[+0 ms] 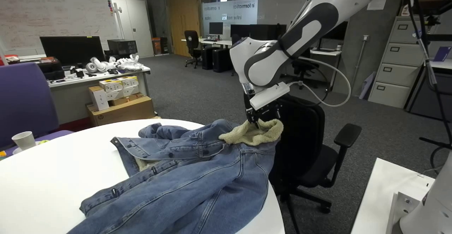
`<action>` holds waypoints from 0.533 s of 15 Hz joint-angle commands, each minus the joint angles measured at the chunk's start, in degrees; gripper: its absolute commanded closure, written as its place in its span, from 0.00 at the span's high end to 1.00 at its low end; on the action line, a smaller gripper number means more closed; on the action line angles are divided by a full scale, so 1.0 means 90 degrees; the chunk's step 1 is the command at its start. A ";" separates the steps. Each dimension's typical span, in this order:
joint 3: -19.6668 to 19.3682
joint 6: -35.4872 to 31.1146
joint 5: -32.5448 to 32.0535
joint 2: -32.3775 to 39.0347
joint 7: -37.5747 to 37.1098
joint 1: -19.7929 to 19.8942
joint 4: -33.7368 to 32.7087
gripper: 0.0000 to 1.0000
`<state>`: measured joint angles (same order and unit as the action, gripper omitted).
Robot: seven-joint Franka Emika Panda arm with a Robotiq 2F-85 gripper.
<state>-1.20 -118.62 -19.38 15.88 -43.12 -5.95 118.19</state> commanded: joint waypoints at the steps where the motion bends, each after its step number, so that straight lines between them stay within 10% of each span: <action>1: -0.0116 0.0106 -0.0003 0.0051 0.0042 0.0011 0.0086 1.00; 6: -0.0241 0.0095 -0.0020 0.0150 0.0055 0.0010 0.0106 1.00; 7: -0.0253 0.0087 -0.0014 0.0143 0.0061 0.0010 0.0117 0.75; 8: -0.0253 0.0108 0.0000 0.0141 0.0090 0.0009 0.0104 0.74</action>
<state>-3.11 -118.62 -19.38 18.23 -43.12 -5.89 118.68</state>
